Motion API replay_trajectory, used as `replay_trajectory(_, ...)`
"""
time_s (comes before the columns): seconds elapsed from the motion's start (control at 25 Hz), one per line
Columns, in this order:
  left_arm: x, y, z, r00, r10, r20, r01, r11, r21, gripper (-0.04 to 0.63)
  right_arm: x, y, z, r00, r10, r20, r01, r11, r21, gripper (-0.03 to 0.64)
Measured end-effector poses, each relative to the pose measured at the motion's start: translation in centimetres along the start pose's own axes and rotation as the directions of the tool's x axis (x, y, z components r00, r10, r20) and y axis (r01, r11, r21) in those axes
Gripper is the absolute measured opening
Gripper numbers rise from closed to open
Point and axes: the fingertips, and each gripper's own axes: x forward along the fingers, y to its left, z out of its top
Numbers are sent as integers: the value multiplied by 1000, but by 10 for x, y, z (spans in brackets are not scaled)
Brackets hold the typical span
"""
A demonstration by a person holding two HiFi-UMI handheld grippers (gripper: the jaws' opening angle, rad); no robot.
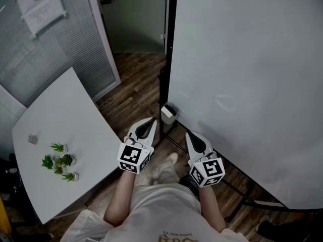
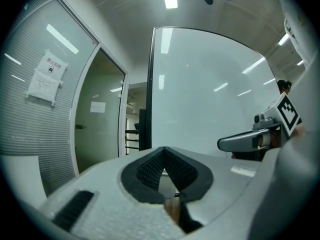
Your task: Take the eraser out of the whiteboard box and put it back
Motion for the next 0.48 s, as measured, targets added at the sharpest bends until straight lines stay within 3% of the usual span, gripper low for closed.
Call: replay_trajectory(0.48,-1,1,1,1000,9,-5,-9,1000,1,-5,0,0,-2,1000,7,-11,-7,1000,2,11)
